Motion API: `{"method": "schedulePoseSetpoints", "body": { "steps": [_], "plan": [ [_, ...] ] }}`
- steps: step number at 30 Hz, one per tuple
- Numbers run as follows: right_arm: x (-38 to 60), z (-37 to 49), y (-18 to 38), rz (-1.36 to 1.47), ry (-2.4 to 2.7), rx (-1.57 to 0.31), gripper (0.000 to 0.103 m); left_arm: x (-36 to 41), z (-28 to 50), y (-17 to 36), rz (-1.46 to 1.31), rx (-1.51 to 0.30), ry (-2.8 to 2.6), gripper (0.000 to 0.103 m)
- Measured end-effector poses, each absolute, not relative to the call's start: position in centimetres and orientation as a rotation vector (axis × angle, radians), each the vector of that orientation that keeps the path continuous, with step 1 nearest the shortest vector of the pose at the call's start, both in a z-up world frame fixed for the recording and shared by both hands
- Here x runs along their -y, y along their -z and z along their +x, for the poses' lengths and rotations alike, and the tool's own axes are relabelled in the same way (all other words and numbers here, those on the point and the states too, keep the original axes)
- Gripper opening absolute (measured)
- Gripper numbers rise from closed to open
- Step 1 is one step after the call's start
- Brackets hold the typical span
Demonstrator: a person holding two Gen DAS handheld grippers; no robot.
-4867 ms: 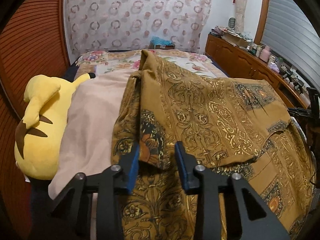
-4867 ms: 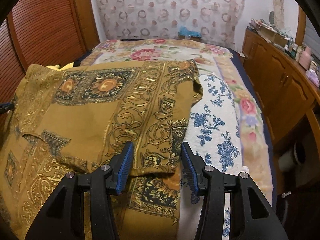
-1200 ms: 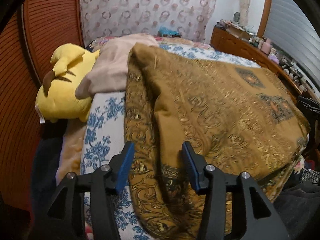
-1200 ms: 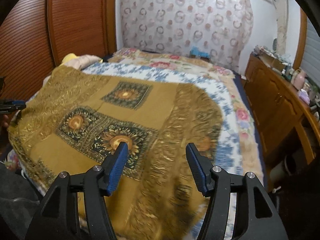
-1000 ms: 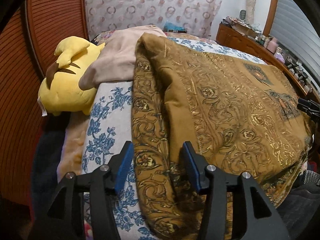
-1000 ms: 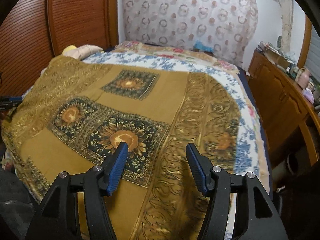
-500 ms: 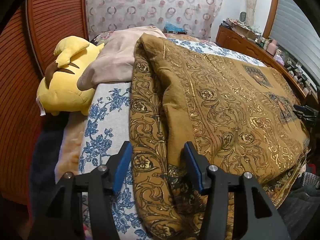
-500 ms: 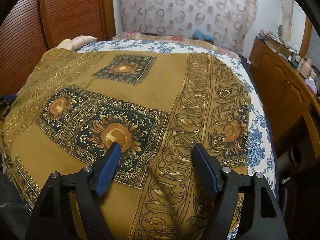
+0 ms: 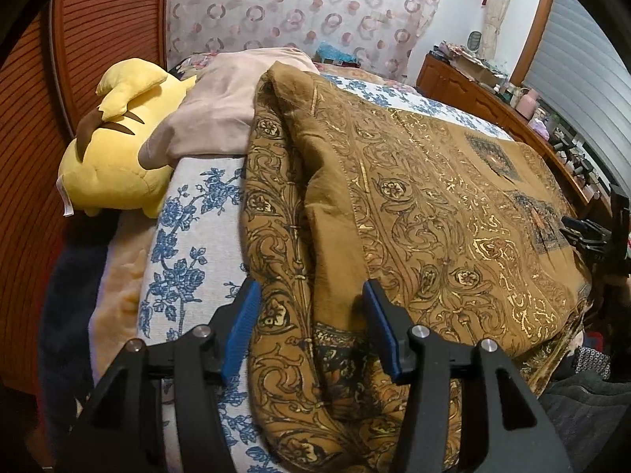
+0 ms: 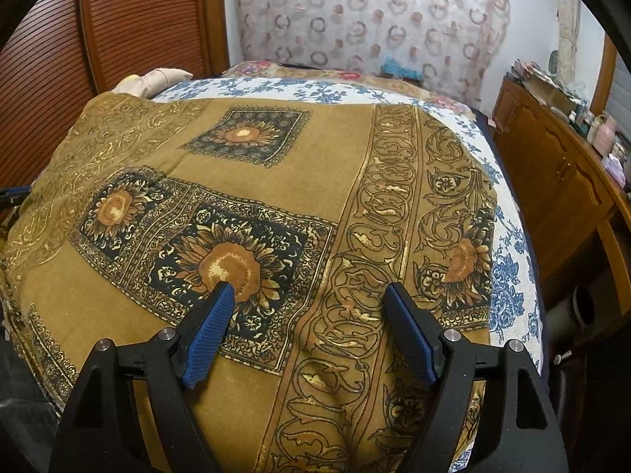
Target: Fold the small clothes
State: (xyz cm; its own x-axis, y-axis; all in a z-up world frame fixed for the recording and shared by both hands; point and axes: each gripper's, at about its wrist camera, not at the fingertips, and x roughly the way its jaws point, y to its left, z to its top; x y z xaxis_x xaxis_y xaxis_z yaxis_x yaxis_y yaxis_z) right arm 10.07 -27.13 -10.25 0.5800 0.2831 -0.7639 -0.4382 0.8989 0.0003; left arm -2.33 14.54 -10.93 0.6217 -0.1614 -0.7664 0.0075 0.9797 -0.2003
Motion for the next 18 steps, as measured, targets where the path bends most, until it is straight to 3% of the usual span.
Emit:
{"method": "schedulePoseSetpoints", "body": {
  "steps": [9,14,18],
  "plan": [
    [27.2,10.0,10.3,-0.196,-0.424,-0.854,0.080,-13.9,-2.4,11.0,-0.142,-0.880,0.099,0.051],
    [27.2,10.0,10.3,-0.197,-0.425,-0.854,0.081,-13.0,-2.4,11.0,-0.076,-0.876,0.104,0.027],
    [27.2,10.0,10.3,-0.196,-0.424,-0.854,0.081,-12.5,-2.3,10.8,-0.047,-0.874,0.109,0.018]
  ]
}}
